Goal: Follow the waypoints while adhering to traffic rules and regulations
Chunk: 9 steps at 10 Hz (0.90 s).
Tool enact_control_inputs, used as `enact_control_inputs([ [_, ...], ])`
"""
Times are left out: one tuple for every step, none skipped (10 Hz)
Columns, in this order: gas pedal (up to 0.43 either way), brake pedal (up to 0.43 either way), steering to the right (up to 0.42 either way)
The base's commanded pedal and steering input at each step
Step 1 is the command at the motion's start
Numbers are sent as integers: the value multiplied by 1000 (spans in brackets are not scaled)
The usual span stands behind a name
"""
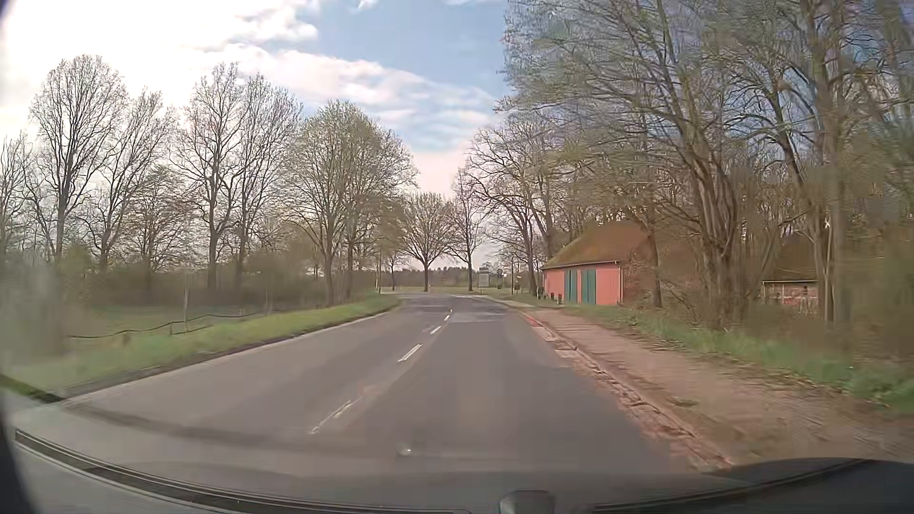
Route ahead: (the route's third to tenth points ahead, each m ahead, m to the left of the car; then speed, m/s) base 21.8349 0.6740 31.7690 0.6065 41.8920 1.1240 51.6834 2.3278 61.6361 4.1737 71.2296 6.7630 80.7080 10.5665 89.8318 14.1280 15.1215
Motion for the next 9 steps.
enact_control_inputs([
  [98,0,-1],
  [98,0,-1],
  [98,0,-1],
  [98,0,-1],
  [98,0,-2],
  [98,0,-2],
  [98,0,-3],
  [98,0,-6],
  [110,0,-8],
])
